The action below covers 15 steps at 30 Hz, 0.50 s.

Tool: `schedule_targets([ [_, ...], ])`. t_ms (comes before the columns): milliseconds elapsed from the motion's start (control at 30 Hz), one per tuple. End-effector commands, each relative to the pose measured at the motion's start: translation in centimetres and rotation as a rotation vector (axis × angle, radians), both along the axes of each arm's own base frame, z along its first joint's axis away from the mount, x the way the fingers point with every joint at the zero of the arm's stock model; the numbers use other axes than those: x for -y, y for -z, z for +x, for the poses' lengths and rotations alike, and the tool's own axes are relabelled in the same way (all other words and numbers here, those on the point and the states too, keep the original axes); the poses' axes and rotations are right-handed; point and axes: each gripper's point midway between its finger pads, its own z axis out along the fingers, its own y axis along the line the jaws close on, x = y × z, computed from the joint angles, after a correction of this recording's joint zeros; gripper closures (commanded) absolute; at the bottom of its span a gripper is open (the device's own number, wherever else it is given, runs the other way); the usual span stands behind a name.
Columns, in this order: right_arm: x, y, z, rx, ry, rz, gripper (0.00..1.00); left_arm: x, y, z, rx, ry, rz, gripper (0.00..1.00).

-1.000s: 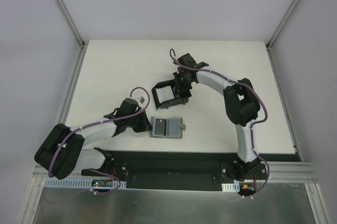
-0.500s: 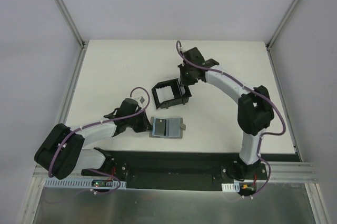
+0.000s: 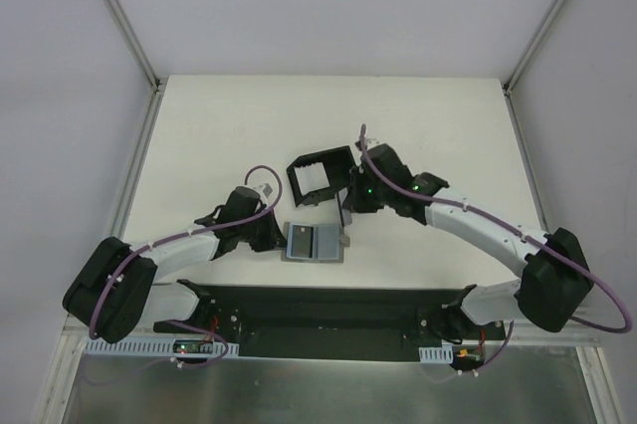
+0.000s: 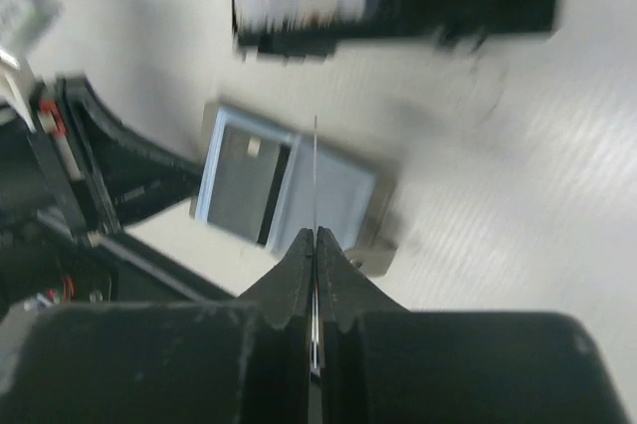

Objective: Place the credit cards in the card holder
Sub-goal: Pick up the credit card from the storage box, then turn over the card slot in the card holder.

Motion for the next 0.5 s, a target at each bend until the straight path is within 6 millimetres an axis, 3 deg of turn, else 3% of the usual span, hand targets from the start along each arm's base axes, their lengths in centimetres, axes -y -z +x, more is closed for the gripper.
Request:
schedule_targets([
  [0, -3.1, 1.3, -3.8, -0.073, 0.035, 0.099, 0.99, -1.1, 1.1, -1.6, -0.058, -0.004, 0.036, 1.00],
  [167, -2.9, 5.1, -5.3, -0.110, 0.101, 0.003, 1.00, -1.1, 1.0, -1.7, -0.056, -0.006, 0.032, 1.00],
  [467, -1.8, 7.3, -5.5, -0.129, 0.129, -0.109, 1.00, -1.2, 1.0, -1.9, -0.054, -0.005, 0.031, 1.00],
])
